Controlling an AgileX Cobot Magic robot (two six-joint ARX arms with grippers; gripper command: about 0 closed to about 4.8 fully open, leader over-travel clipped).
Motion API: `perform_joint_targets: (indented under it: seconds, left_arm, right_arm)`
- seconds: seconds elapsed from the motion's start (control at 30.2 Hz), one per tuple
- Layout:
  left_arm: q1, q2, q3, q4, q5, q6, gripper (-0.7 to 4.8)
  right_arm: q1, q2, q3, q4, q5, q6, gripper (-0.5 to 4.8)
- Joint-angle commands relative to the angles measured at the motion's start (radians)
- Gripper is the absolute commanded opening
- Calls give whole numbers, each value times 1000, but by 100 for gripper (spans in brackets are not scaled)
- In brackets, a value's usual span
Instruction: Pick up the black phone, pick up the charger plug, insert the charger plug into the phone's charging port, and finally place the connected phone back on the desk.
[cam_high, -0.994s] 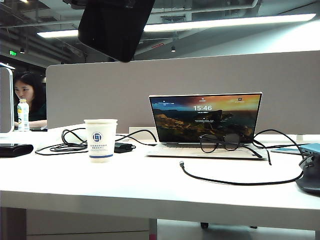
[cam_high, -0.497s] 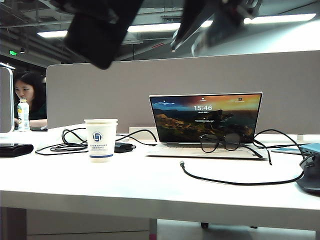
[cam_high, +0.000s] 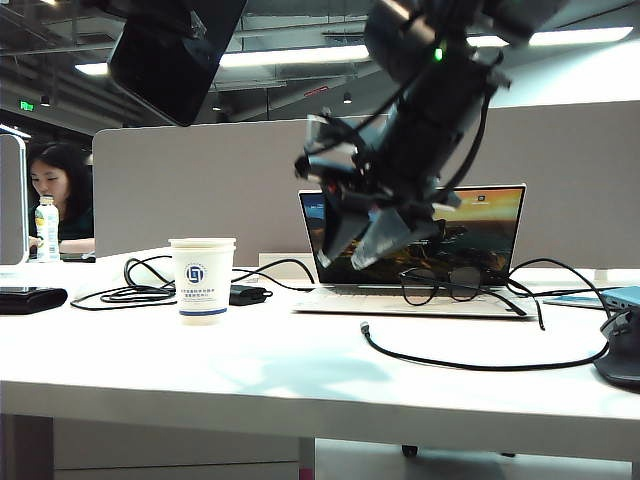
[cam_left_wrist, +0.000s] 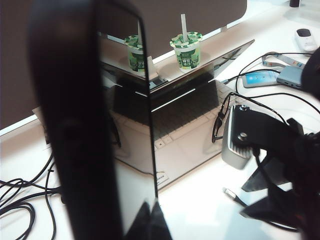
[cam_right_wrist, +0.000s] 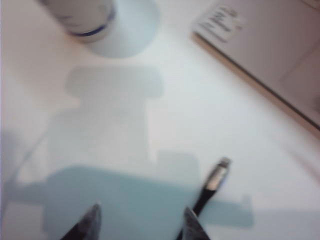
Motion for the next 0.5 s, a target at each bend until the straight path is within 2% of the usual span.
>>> perform_joint_targets:
  seconds: [0.03,0.5]
  left_arm:
    - [0,-6,5,43,5,-3,-6]
    - [0,-6,5,43,6,-3,-6]
  right_arm:
    - [-18,38,4,54,27,57,211]
    - [-44,176,6,157,43,56,211]
